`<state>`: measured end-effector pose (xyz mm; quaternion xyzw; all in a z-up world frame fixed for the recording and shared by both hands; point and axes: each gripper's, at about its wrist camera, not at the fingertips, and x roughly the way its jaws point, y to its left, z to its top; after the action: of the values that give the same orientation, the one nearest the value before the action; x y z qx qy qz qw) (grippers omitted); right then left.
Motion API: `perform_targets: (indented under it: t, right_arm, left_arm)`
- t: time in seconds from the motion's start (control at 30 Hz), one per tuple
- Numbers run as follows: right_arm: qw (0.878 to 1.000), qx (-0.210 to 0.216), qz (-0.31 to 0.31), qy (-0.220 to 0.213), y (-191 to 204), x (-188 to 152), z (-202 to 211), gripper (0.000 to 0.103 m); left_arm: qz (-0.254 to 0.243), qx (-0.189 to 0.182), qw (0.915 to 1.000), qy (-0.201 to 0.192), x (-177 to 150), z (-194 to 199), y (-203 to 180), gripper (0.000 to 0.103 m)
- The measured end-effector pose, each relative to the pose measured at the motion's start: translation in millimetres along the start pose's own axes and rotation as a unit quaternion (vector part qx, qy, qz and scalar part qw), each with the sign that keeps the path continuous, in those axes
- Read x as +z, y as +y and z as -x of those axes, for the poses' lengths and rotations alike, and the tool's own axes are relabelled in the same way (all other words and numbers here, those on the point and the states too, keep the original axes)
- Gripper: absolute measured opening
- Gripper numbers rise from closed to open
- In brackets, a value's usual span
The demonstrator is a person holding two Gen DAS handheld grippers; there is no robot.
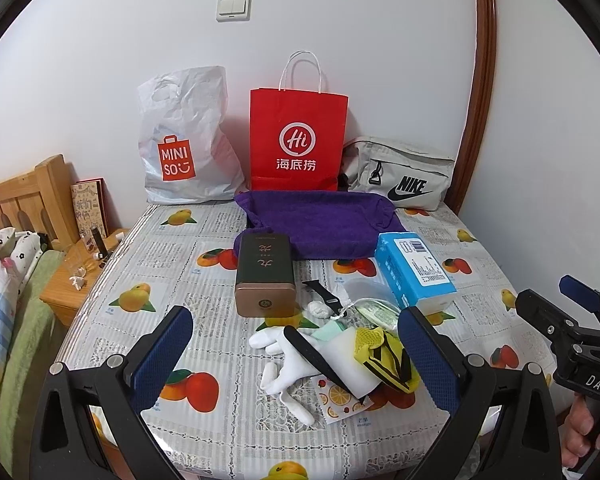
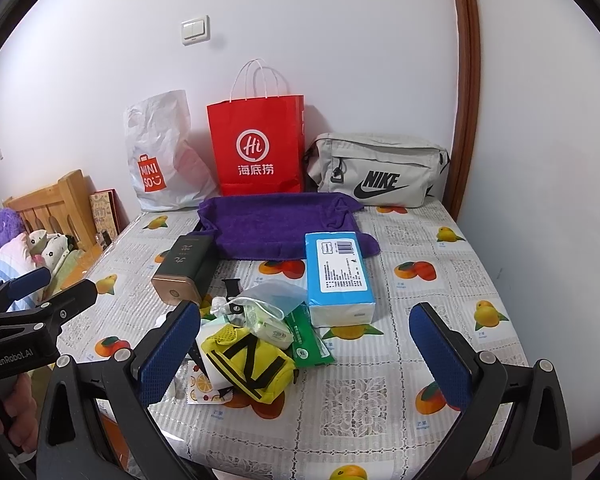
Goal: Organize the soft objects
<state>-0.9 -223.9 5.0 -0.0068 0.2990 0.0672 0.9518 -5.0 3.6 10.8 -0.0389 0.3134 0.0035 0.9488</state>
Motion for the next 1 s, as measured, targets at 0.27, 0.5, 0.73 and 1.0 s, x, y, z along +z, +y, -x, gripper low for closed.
perform_targets:
  t: [0.27,0.5,0.73,1.0]
  right_arm:
    - [1.0,-0.001,0.001,-0.001,2.0,-0.5,1.4,0.103]
    - [1.0,-0.002,0.0,0.001,2.5,0.4,2.3,0.103]
    - [1.0,-0.004,-0.001,0.001,1.9,1.1,2.3,0.103]
    - [1.0,-0.004,0.002,0.001,-0.2,1.2,-0.1,0.103]
  left_arm:
    - [0.0,0.0,1.0,-0.001,-1.0,0.0,-1.5,0.103]
    - [0.0,0.0,1.0,-0.001,1.2,0.0,-2.2,0.103]
    - [0.0,0.0,1.0,-0.002,0.4,0.1,-2.0,0.103]
    - [0.004,-0.005,1.0,-0.005,3.0,0.2,-4.4,0.103]
